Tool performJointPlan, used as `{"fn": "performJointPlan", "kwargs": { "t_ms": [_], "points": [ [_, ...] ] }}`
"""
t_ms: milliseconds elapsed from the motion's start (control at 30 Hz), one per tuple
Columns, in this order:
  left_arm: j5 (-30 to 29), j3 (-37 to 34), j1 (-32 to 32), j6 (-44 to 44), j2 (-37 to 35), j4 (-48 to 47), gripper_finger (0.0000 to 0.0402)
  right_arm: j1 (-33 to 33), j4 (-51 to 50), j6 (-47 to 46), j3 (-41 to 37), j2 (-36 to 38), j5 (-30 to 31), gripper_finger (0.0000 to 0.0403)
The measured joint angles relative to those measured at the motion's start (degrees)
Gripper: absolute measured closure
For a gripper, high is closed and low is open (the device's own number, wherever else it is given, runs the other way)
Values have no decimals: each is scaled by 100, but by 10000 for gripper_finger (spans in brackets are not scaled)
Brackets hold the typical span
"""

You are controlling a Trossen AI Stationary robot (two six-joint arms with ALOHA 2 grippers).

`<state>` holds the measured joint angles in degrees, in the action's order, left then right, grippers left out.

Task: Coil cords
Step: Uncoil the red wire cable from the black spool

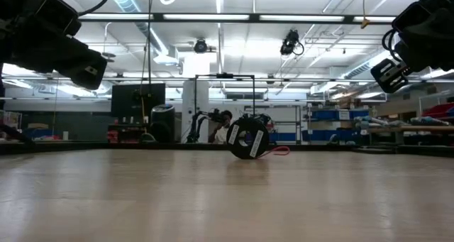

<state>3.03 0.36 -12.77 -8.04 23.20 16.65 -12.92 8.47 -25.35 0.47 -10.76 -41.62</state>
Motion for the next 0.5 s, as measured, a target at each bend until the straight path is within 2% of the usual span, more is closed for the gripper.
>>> {"fn": "performJointPlan", "kwargs": {
  "t_ms": [333, 500],
  "points": [
    [-313, 2, 1, -608, 0, 466, 310, 2, 371, 0, 0, 0, 4, 378],
    [-435, 133, 0, -1042, 9, 77, 310, 2, 670, 3, 0, 2, 38, 378]
  ]
}}
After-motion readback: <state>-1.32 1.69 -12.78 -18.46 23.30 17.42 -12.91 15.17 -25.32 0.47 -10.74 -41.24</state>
